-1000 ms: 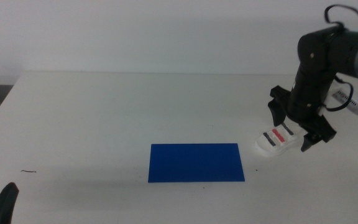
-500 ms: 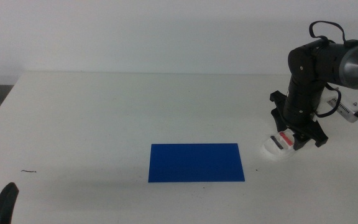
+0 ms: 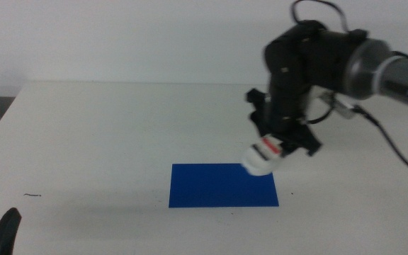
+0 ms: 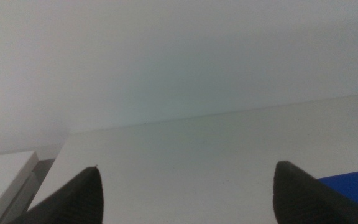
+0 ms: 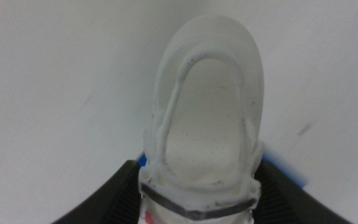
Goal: Use one arm to grab the shoe from the table and place it on the mat.
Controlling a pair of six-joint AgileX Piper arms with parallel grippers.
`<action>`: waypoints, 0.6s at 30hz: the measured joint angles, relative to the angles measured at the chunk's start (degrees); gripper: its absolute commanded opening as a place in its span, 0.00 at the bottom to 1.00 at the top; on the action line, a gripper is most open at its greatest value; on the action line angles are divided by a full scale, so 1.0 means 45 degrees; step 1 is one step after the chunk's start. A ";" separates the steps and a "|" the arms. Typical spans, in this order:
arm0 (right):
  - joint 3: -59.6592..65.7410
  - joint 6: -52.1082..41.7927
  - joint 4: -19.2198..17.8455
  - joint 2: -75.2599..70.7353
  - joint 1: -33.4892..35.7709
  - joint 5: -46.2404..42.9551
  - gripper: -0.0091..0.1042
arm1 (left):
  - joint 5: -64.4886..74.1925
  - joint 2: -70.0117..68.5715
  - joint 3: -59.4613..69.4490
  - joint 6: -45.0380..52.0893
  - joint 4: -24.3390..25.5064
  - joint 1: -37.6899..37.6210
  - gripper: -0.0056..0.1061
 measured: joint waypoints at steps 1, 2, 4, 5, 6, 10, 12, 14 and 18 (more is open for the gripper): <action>-0.0268 0.0078 0.0048 0.0175 0.0274 0.0023 0.11 | 0.0000 0.0000 0.0000 0.0000 0.0000 0.0000 0.89; -0.0498 0.0166 0.0102 0.0371 0.0493 0.0047 0.11 | 0.0000 0.0000 0.0000 0.0000 0.0000 0.0000 0.89; -0.1125 0.0365 0.0228 0.0838 0.1010 0.0281 0.12 | 0.0000 0.0000 0.0000 0.0000 0.0000 0.0000 0.89; -0.1446 0.0426 0.0291 0.1043 0.1191 0.0458 0.12 | 0.0000 0.0000 0.0000 0.0000 0.0000 0.0000 0.89; -0.1752 0.0486 0.0322 0.1292 0.1391 0.0639 0.12 | 0.0000 0.0000 0.0000 0.0000 0.0000 0.0000 0.89; -0.2439 0.0739 0.0473 0.1928 0.1914 0.0887 0.12 | 0.0000 0.0000 0.0000 0.0000 0.0000 0.0000 0.89; -0.2498 0.1069 0.0473 0.2048 0.1993 0.0938 0.12 | 0.0000 0.0000 0.0000 0.0000 0.0000 0.0000 0.89; -0.2507 0.1363 0.0501 0.2108 0.2012 0.1033 0.12 | 0.0000 0.0000 0.0000 0.0000 0.0000 0.0000 0.89; -0.2527 0.2201 0.0478 0.2228 0.2012 0.1061 0.12 | 0.0000 0.0000 0.0000 0.0000 0.0000 0.0000 0.89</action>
